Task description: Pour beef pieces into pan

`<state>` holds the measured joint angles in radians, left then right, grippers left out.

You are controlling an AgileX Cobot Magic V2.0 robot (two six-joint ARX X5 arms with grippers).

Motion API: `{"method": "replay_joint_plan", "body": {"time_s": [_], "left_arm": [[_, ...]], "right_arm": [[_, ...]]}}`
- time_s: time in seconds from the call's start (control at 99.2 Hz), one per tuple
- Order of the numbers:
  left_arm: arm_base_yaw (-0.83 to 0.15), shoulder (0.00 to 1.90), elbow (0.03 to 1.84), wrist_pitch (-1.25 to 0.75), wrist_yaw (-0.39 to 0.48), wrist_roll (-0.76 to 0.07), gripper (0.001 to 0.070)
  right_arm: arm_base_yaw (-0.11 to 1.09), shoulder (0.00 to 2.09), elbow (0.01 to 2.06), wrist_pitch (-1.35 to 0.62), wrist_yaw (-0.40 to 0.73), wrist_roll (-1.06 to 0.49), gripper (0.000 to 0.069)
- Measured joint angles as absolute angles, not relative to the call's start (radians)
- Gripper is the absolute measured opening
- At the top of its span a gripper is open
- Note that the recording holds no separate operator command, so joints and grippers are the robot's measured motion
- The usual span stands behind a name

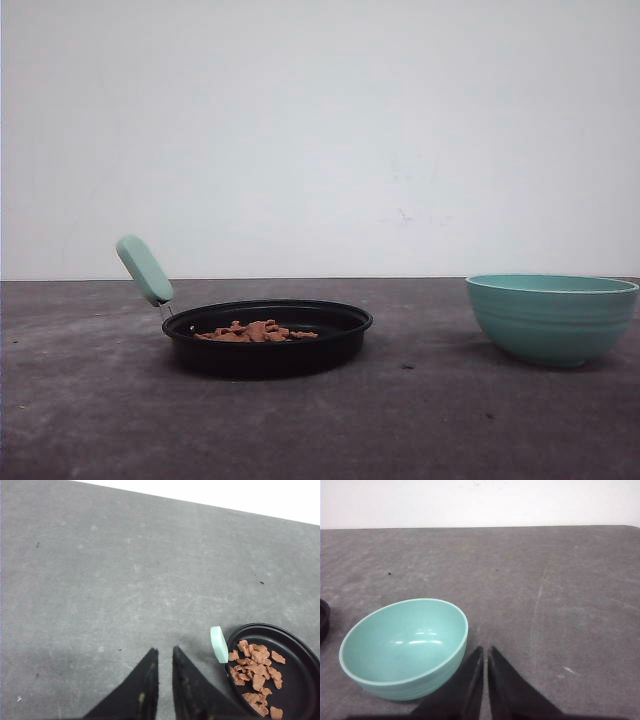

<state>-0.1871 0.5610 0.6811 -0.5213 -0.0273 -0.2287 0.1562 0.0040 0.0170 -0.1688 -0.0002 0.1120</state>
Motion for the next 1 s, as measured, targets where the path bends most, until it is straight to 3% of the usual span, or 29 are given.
{"method": "replay_joint_plan", "body": {"time_s": [0.131, 0.292, 0.423, 0.595, 0.807, 0.887, 0.998], "left_arm": [[-0.187, 0.449, 0.681, -0.522, -0.033, -0.225, 0.0024], [-0.187, 0.313, 0.683, -0.598, -0.136, -0.134, 0.0024], [-0.187, 0.228, 0.596, -0.530, -0.124, -0.091, 0.0024], [-0.186, 0.071, 0.316, -0.306, -0.124, -0.094, 0.0024], [-0.158, 0.006, 0.035, -0.179, -0.034, -0.181, 0.0024], [-0.151, 0.012, 0.032, -0.170, -0.022, -0.188, 0.0024], [-0.128, 0.004, 0.033, -0.184, -0.023, -0.128, 0.0024]], "right_arm": [[0.156, 0.004, 0.017, -0.169, 0.000, 0.112, 0.0014], [0.156, 0.004, 0.017, -0.169, 0.000, 0.112, 0.0014], [0.156, 0.004, 0.017, -0.169, 0.000, 0.112, 0.0014], [0.156, 0.004, 0.017, -0.169, 0.000, 0.112, 0.0014], [0.157, 0.004, 0.016, -0.168, 0.000, 0.112, 0.0014], [0.157, 0.006, 0.016, -0.168, -0.001, 0.112, 0.0014], [0.157, 0.007, 0.016, -0.168, 0.000, 0.112, 0.0014]]}}
